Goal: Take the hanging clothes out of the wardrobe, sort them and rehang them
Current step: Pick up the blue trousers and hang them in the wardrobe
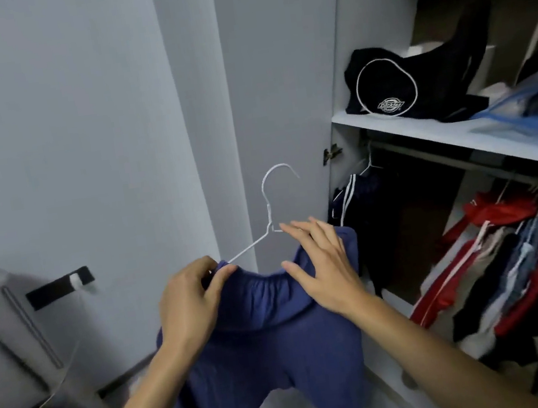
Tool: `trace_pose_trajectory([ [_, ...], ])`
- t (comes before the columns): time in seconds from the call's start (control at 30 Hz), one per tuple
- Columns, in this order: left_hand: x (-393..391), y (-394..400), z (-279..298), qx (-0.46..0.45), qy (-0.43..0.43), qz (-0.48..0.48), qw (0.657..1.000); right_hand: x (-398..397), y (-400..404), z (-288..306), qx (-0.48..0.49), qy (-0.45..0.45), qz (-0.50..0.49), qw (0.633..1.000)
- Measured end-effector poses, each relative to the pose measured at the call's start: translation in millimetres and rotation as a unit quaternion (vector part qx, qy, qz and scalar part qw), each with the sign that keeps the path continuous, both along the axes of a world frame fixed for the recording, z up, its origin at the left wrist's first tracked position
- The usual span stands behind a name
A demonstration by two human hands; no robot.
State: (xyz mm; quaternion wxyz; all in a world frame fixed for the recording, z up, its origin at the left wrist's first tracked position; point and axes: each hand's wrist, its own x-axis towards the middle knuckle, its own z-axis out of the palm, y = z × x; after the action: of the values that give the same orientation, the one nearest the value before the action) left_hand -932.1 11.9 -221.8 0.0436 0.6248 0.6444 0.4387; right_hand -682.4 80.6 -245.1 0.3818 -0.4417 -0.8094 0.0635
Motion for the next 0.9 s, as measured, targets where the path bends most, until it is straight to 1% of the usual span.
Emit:
trace_pose_trajectory([
  [0.17, 31, 78, -9, -0.024, -0.011, -0.051, 0.998, 28, 49, -10, -0.024, 0.000, -0.036, 0.999],
  [0.4, 102, 173, -27, -0.046, -0.041, -0.103, 0.993, 93, 138, -33, -0.045, 0.016, -0.064, 0.997],
  [0.53, 133, 221, -35, -0.061, -0.040, -0.107, 0.992, 122, 182, -41, -0.059, 0.028, -0.082, 0.994],
  [0.67, 155, 269, -42, -0.067, -0.038, -0.132, 0.988, 140, 222, -50, -0.070, 0.056, -0.109, 0.990],
  [0.9, 184, 350, -66, -0.084, -0.088, -0.203, 0.972, 158, 275, -67, -0.083, 0.077, -0.180, 0.977],
])
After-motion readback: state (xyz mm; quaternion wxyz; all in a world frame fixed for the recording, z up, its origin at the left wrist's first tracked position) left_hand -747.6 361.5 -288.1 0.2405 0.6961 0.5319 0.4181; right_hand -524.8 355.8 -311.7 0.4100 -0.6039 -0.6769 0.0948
